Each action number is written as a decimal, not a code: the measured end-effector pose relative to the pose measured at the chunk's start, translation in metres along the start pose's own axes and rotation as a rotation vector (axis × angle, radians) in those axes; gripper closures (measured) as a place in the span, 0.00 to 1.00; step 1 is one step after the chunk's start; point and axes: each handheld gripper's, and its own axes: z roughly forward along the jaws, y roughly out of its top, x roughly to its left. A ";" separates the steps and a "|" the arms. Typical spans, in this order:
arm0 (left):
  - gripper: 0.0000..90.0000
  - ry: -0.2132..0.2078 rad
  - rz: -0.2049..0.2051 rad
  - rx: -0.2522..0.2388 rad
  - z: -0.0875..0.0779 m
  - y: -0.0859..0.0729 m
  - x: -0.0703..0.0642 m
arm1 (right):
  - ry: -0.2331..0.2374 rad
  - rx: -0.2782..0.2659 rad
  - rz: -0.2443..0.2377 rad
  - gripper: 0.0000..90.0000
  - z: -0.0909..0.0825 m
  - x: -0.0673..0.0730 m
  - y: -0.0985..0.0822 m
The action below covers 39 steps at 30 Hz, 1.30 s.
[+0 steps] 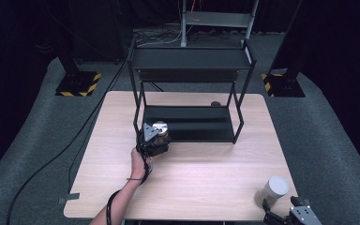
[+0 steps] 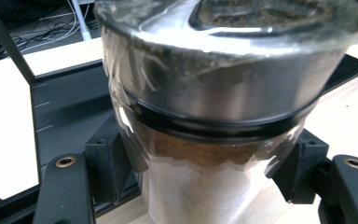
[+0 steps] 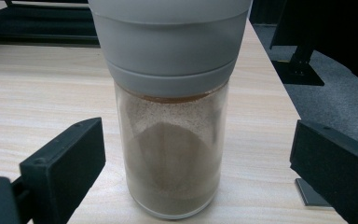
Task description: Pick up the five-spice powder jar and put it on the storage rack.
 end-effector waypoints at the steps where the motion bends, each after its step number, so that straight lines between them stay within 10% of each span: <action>1: 0.35 -0.001 0.000 -0.001 0.001 0.001 0.000 | 0.000 -0.001 0.000 0.02 0.000 0.000 0.000; 39: 0.35 -0.017 -0.019 0.002 0.025 0.013 -0.001 | 0.012 0.005 0.001 0.03 0.002 0.000 0.000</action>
